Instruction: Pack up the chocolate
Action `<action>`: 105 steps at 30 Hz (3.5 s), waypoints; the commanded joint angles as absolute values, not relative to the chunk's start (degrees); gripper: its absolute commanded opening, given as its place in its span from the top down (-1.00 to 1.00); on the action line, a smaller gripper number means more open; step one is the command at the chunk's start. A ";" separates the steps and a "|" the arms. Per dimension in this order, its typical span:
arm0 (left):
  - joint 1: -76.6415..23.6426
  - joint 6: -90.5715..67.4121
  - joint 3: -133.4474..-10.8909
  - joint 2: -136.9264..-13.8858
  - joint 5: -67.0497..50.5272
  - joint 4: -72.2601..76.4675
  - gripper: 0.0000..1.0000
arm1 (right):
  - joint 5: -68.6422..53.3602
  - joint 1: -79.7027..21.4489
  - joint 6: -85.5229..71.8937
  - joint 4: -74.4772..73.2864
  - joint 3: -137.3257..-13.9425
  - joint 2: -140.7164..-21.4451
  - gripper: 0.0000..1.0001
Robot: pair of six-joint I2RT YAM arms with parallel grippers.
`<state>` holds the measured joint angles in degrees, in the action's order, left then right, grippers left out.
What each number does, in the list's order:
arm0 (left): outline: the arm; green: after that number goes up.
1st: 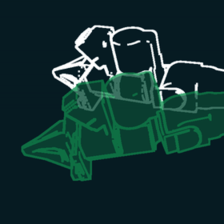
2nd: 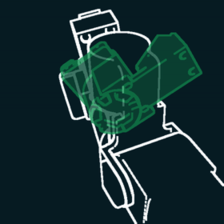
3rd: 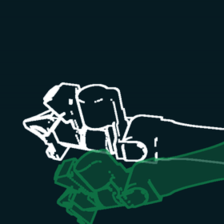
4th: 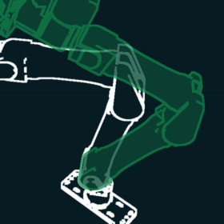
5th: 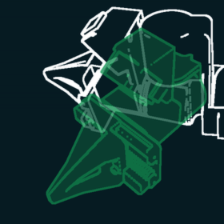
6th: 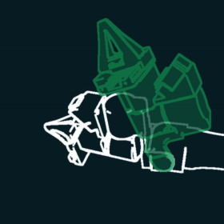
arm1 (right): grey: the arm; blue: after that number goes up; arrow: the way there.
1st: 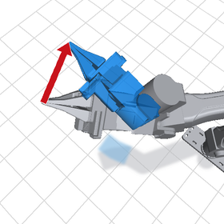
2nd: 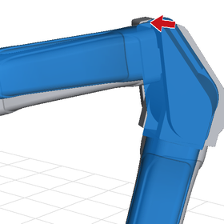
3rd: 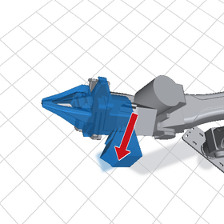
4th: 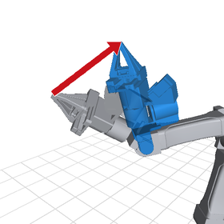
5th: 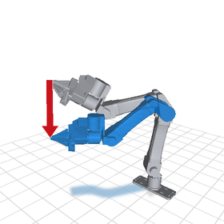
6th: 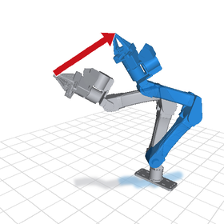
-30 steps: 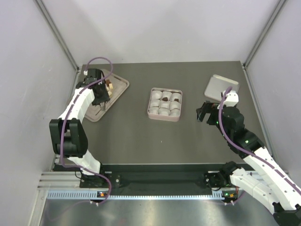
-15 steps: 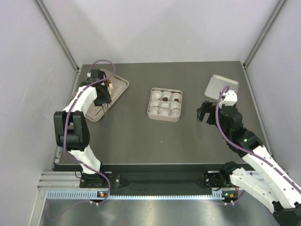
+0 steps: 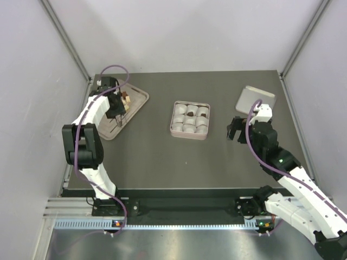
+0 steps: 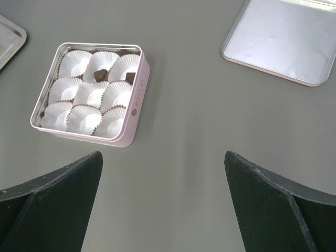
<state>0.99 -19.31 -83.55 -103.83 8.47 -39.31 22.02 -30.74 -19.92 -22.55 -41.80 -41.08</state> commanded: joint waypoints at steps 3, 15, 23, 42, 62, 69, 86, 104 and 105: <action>2.28 -19.68 -86.13 -105.03 6.16 -38.84 0.02 | 23.38 -31.55 -18.98 -19.60 -41.49 -41.48 -1.00; 2.72 -21.18 -88.77 -106.35 4.39 -42.62 0.08 | 23.55 -31.47 -18.90 -19.25 -41.31 -41.57 -0.99; 2.64 -21.97 -93.25 -103.72 6.68 -48.78 0.18 | 23.03 -31.55 -19.51 -19.60 -41.48 -40.87 -0.99; -3.65 -23.55 -92.64 -90.19 -10.37 -46.32 0.24 | 20.39 -31.55 -21.80 -21.53 -42.19 -38.41 -0.99; -30.14 -23.82 -102.92 -106.16 -2.11 -39.64 0.26 | 22.15 -31.55 -20.57 -21.45 -42.54 -39.64 -1.00; -31.72 -21.45 -104.06 -109.86 3.77 -40.69 0.27 | 22.94 -31.55 -19.86 -21.53 -42.45 -39.64 -0.99; -33.22 -20.30 -102.39 -110.74 6.50 -42.10 0.20 | 22.67 -31.55 -20.04 -21.00 -42.80 -40.96 -0.99; -34.63 -20.30 -102.83 -110.21 9.05 -42.98 0.09 | 22.32 -31.55 -20.39 -21.09 -42.28 -39.64 -0.99; -34.63 -20.13 -103.27 -110.30 9.49 -43.24 0.09 | 22.32 -31.55 -20.48 -21.27 -42.28 -39.73 -1.00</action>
<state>-34.57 -20.84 -101.19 -111.18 7.40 -43.62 22.02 -30.74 -20.58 -22.57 -41.60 -40.73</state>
